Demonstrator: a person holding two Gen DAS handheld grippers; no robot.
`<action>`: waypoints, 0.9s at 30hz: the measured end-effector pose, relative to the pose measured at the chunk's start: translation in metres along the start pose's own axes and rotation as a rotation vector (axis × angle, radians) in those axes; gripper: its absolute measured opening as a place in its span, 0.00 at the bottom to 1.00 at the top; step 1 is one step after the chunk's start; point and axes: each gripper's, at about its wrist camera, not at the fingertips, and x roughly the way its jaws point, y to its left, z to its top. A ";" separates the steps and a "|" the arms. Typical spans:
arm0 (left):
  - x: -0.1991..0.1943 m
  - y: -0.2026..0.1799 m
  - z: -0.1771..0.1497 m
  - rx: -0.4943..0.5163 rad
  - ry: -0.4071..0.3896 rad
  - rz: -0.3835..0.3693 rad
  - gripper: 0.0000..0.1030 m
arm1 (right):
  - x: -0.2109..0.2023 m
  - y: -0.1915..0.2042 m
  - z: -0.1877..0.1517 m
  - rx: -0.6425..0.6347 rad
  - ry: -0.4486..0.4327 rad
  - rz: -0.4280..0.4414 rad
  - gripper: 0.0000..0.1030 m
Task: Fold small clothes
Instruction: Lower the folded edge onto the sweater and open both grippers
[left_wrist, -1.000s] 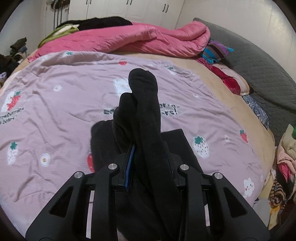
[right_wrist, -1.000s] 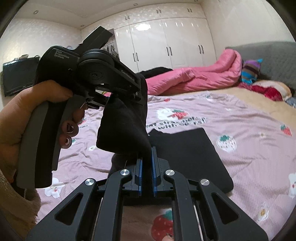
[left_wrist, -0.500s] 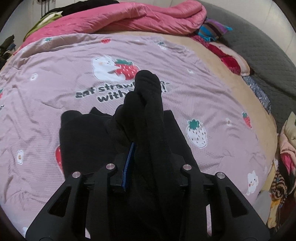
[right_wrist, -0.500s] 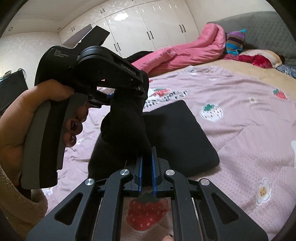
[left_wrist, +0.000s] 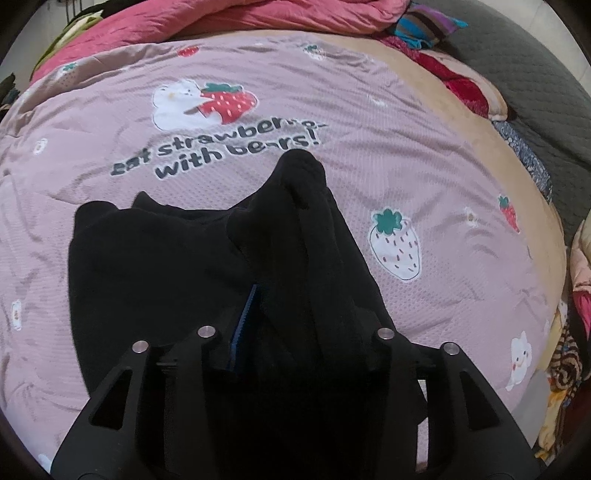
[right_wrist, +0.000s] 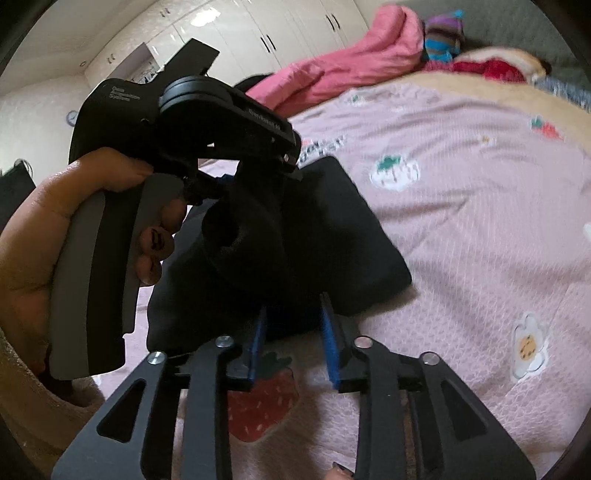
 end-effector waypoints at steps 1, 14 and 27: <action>0.003 -0.001 0.000 0.003 0.008 -0.011 0.44 | 0.001 -0.005 0.000 0.021 0.014 0.015 0.28; -0.038 0.025 -0.013 -0.083 -0.117 -0.187 0.75 | 0.008 -0.023 0.009 0.120 0.132 0.172 0.60; -0.068 0.095 -0.086 -0.150 -0.245 -0.007 0.76 | 0.058 -0.030 0.096 0.152 0.287 0.249 0.80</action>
